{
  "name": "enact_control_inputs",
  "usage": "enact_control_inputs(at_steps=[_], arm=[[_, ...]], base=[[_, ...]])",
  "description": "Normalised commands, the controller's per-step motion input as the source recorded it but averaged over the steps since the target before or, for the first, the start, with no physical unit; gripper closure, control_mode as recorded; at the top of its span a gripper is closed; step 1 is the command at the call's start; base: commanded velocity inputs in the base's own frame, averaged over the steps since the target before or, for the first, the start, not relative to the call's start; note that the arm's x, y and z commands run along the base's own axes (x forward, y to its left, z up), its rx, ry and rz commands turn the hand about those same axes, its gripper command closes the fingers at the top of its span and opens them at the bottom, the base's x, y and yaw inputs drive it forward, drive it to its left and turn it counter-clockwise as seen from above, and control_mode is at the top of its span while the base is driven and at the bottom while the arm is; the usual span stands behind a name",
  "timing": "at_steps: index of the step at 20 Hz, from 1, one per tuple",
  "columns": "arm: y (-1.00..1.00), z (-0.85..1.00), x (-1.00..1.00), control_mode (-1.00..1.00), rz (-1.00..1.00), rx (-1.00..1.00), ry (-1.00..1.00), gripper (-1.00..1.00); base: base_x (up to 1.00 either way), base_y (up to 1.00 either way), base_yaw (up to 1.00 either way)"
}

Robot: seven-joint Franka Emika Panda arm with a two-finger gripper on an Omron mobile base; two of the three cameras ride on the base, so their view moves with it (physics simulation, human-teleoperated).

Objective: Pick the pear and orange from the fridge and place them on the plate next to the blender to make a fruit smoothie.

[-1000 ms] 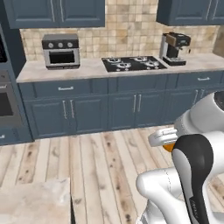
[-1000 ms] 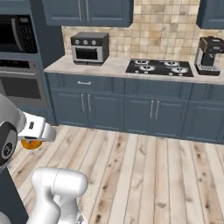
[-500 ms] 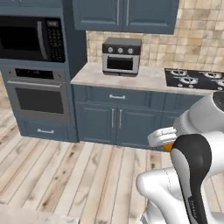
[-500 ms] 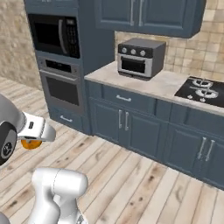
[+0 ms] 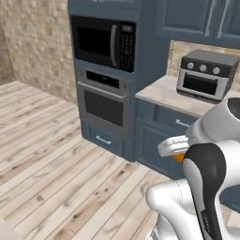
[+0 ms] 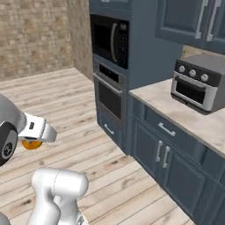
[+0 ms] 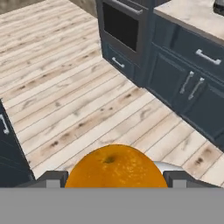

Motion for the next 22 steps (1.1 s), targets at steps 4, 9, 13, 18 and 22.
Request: enact_control_inputs(at_steps=[4,9,13,18,22], arm=[[0.0,0.0,0.0,1.0,0.0,0.0,0.0,1.0],[0.0,0.0,0.0,1.0,0.0,0.0,0.0,1.0],[0.0,0.0,0.0,1.0,0.0,0.0,0.0,1.0],[0.0,0.0,0.0,1.0,0.0,0.0,0.0,1.0],[0.0,0.0,0.0,1.0,0.0,0.0,0.0,1.0]], base=[[0.84,-0.2,0.8],[0.86,-0.16,0.77],[0.98,-0.2,0.72],[1.0,-0.25,0.66],[1.0,-0.26,0.66]])
